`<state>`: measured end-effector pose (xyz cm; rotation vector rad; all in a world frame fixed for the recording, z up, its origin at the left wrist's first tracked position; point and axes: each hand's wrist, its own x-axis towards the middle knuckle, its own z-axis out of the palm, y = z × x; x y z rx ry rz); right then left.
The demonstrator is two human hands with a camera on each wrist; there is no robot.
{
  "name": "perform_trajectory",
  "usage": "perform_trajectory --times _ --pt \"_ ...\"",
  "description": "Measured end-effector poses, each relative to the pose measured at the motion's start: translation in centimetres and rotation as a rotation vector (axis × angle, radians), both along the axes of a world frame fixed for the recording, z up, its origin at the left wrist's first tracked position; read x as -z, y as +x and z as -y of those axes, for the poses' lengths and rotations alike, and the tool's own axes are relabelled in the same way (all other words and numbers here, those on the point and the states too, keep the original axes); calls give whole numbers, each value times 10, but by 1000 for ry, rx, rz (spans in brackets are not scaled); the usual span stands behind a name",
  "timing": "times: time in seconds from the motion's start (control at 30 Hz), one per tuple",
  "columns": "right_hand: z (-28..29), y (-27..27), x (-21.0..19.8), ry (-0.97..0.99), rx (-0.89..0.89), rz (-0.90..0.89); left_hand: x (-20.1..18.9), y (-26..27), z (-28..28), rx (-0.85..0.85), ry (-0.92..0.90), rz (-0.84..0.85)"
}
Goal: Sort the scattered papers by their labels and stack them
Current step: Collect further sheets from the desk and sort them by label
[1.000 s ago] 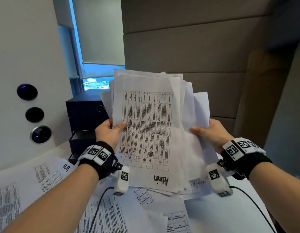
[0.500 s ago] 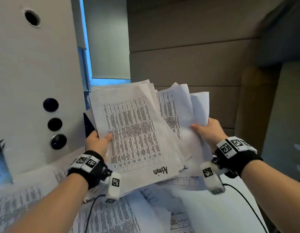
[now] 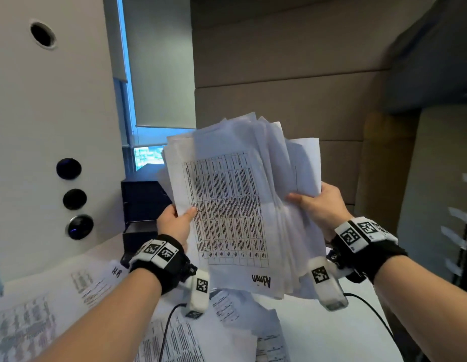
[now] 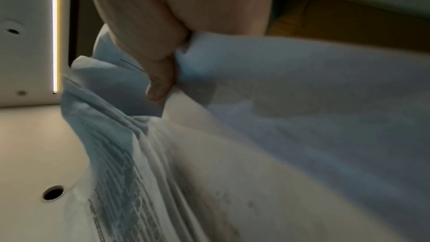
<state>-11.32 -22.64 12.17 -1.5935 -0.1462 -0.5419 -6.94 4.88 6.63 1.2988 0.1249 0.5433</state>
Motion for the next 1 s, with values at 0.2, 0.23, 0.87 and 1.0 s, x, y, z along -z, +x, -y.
perform_trajectory --times 0.2,0.23,0.87,1.0 --pt "17 5 12 41 -31 -26 14 9 7 20 2 -66" --pt "17 6 14 37 -30 -34 15 9 7 5 4 -71" --pt "11 9 30 -103 -54 -79 -7 5 6 -135 341 78" --pt "8 8 32 -146 -56 -70 -4 4 8 -107 395 72"
